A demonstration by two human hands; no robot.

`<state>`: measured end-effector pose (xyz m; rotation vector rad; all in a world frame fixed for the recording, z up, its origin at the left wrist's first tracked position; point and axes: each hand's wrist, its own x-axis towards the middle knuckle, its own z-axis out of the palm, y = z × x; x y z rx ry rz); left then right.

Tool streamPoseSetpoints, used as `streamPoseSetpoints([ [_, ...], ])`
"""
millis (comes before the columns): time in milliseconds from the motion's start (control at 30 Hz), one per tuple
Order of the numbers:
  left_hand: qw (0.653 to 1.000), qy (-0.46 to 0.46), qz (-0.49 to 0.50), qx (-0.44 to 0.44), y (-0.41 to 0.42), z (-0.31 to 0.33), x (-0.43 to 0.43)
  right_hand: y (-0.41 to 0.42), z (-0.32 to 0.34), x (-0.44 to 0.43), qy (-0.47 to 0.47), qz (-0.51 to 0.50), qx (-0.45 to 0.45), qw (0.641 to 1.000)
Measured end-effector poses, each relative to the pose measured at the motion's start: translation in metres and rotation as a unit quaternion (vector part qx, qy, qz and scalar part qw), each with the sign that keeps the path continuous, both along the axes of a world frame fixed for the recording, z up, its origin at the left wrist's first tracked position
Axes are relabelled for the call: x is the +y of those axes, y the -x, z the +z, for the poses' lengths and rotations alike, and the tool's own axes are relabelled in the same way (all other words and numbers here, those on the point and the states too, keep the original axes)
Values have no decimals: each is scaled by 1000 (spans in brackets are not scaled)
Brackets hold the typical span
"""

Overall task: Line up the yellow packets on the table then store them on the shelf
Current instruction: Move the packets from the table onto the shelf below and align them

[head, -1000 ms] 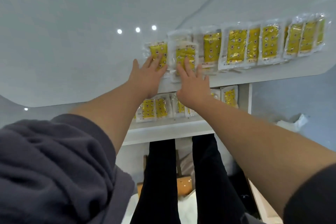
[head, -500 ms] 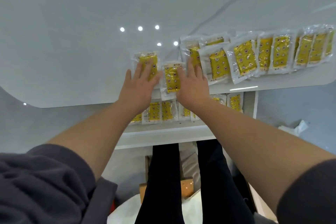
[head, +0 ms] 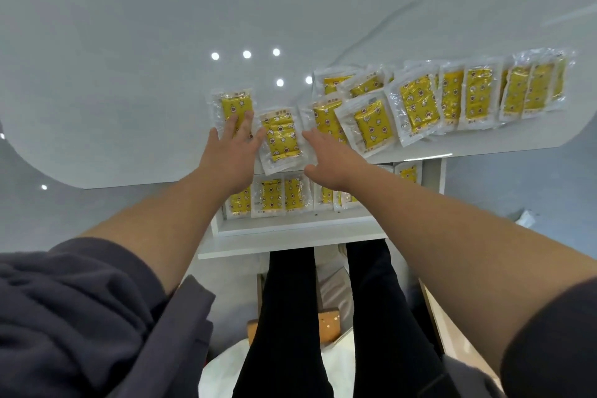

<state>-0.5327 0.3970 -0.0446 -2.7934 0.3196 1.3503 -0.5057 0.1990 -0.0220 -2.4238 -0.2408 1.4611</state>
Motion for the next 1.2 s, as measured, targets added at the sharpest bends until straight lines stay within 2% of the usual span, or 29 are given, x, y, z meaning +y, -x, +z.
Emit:
streamPoseSetpoints([
  [267,990,80,115,12,16,56,-33,12,61,-6,11,-14,-13,1000],
  [533,985,88,144,23,41,87,-51,36,92,-4,45,-20,20,999],
  [733,974,73,211,48,40,75,-41,47,75,4,52,-33,39,997],
  [900,936,49,341,74,27,35,-24,39,36,6,56,-155,35,986],
  [967,924,43,375,54,16,15,-23,31,13,4,62,-198,27,978],
  [1000,932,42,358,32,12,11,-23,27,7,2,65,-207,18,976],
  [1100,973,59,220,-40,2,-8,-28,15,-12,4,80,-217,-22,973],
  [1200,990,65,115,-43,-1,-20,-31,15,-25,18,70,-229,-3,971],
])
